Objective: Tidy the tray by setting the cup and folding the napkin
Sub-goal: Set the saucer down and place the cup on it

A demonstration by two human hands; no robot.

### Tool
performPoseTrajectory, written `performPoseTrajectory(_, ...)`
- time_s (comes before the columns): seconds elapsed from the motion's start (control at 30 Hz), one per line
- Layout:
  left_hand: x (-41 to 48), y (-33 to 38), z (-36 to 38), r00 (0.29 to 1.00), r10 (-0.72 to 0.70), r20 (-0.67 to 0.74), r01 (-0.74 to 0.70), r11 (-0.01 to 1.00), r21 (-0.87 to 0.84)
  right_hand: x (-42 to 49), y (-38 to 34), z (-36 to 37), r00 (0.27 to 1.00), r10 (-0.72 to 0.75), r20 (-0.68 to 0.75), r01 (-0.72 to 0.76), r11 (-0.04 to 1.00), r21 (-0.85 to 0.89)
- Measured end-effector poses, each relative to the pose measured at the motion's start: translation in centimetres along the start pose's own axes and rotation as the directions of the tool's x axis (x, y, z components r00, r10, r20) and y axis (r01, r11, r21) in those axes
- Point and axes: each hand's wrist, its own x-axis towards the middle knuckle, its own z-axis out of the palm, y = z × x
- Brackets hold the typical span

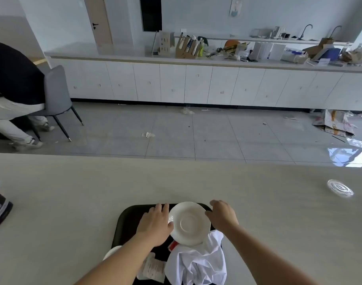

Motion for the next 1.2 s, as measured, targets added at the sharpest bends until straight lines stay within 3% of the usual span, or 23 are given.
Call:
performPoseTrajectory(0.13, 0.3, 0.0, 1.2, 0.999, -0.036, 0.022, 0.036, 0.999, -0.011, 0.3, 0.3, 0.7, 0.998, 0.047, 0.045, -0.046, 0.998, -0.033)
performPoseTrajectory(0.3, 0.9, 0.1, 2.8, 0.997, -0.056, 0.055, 0.066, 0.976, -0.206, 0.8, 1.0, 1.7, 0.994, 0.059, 0.089, -0.053, 0.996, -0.068)
performPoseTrajectory(0.5, 1.6, 0.2, 3.2, 0.995, -0.07, 0.069, 0.089, 0.942, -0.323, 1.4, 0.8, 2.3, 0.987, 0.085, 0.137, -0.07, 0.992, -0.109)
performPoseTrajectory(0.73, 2.1, 0.3, 3.4, 0.985, -0.128, 0.116, 0.17, 0.834, -0.524, 2.0, 0.8, 2.7, 0.988, 0.075, 0.138, -0.057, 0.99, -0.126)
performPoseTrajectory(1.2, 1.4, -2.4, 1.8, 0.981, -0.161, 0.11, 0.195, 0.83, -0.523, 1.6, -1.5, 3.0, 0.994, -0.022, 0.106, 0.03, 0.996, -0.08)
